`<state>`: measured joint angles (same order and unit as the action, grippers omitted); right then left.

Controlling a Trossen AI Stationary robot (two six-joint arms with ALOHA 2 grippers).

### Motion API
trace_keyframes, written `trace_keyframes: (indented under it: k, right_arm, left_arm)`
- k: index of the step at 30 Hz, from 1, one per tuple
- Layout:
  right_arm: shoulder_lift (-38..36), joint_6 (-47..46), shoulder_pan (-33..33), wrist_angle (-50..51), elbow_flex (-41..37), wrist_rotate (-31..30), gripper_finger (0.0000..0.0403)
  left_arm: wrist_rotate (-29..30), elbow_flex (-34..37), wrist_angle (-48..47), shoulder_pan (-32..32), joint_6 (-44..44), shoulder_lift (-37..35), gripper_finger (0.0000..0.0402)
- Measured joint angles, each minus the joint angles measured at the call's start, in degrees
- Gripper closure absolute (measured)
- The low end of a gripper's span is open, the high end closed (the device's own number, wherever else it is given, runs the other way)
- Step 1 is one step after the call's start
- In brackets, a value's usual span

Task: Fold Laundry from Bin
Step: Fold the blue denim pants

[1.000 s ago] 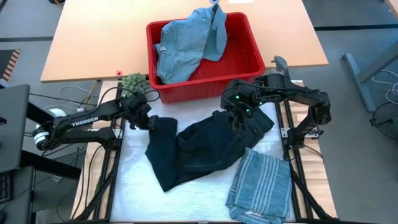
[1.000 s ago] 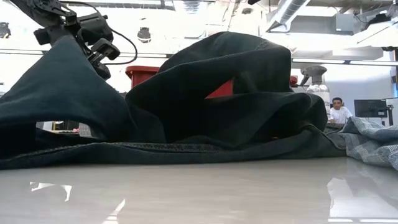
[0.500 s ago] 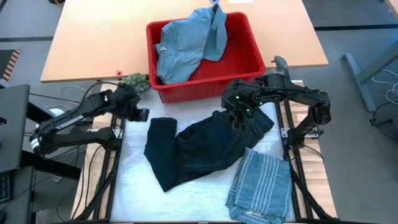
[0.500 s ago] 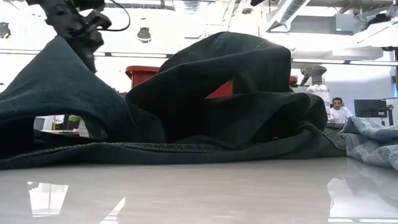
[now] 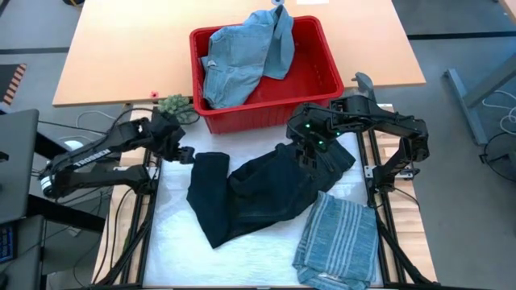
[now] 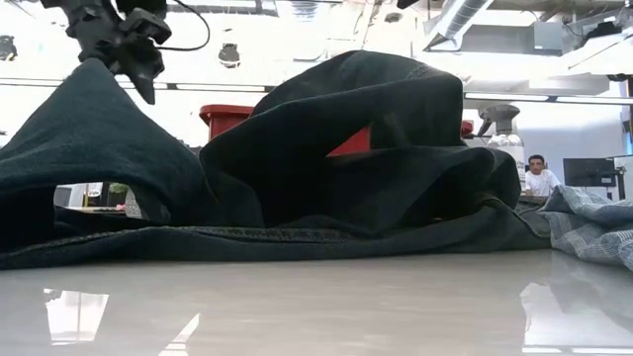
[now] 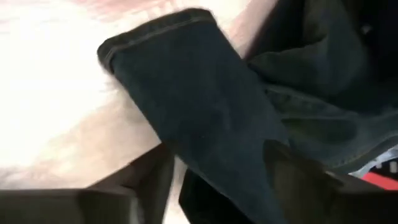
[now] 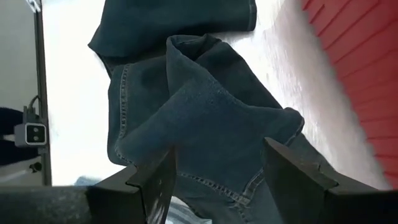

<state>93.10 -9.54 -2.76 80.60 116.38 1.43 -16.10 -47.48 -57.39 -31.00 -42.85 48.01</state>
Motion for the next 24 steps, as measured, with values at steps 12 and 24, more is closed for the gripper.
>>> trace_keyframes:
  k: [12,24]
  right_arm:
    - [0.0,-5.5,-0.2,-0.4,0.0,0.0,0.0149]
    - [0.0,-8.7,-2.2,-2.7,0.0,-0.1,0.0149]
  left_arm:
    - [-8.7,16.6,18.7,-2.4,-12.6,1.7,0.0107]
    - [-12.3,31.4,47.8,-2.6,-29.8,0.1,0.0126]
